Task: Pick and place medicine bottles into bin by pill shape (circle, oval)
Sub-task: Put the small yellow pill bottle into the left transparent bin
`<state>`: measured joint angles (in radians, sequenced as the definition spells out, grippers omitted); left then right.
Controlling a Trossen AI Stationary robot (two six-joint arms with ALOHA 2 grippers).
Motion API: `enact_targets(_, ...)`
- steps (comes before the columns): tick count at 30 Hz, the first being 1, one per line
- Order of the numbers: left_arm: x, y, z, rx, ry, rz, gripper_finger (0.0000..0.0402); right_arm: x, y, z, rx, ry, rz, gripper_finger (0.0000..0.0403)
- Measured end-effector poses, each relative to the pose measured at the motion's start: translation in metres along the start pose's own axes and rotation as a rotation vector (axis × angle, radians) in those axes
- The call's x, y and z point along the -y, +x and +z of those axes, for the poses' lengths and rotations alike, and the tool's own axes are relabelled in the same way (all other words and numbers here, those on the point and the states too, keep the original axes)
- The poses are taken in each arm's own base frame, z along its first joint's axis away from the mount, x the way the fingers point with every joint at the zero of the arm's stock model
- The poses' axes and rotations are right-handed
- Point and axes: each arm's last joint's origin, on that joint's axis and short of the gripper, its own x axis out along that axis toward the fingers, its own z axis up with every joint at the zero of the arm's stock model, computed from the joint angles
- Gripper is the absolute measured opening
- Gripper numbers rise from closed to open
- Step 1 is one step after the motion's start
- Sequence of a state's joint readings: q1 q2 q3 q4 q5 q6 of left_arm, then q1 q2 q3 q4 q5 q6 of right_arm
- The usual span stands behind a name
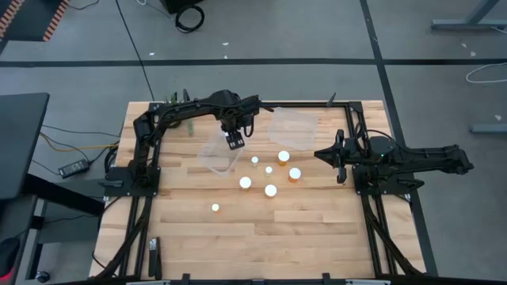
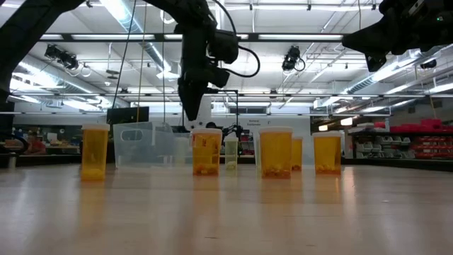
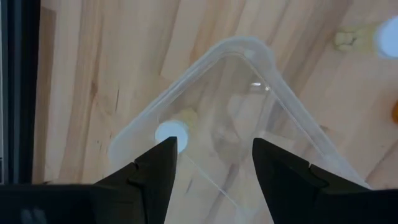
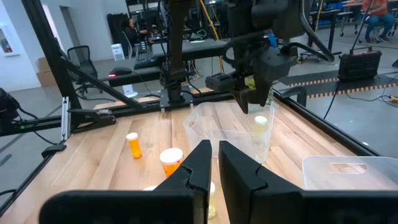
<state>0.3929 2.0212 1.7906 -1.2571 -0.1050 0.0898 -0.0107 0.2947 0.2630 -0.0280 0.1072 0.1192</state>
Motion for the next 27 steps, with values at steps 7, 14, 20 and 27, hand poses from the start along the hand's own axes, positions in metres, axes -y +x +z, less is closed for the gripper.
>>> enact_targets(7,0.018,-0.010,0.004,0.025,0.039,-0.003,0.0217,0.000,0.000,0.000,0.000,0.000,0.000,0.0037)
enact_targets(14,0.039,-0.017,0.006,0.052,0.076,-0.007,0.0217,0.000,0.000,0.000,0.000,0.000,0.000,0.0037)
enact_targets(20,0.059,-0.020,0.009,0.085,0.112,-0.012,0.0217,0.000,0.000,0.000,0.000,0.000,0.000,0.0037)
enact_targets(27,0.079,-0.022,0.010,0.121,0.157,-0.019,0.0217,0.000,0.000,0.000,-0.001,0.000,0.000,0.0037)
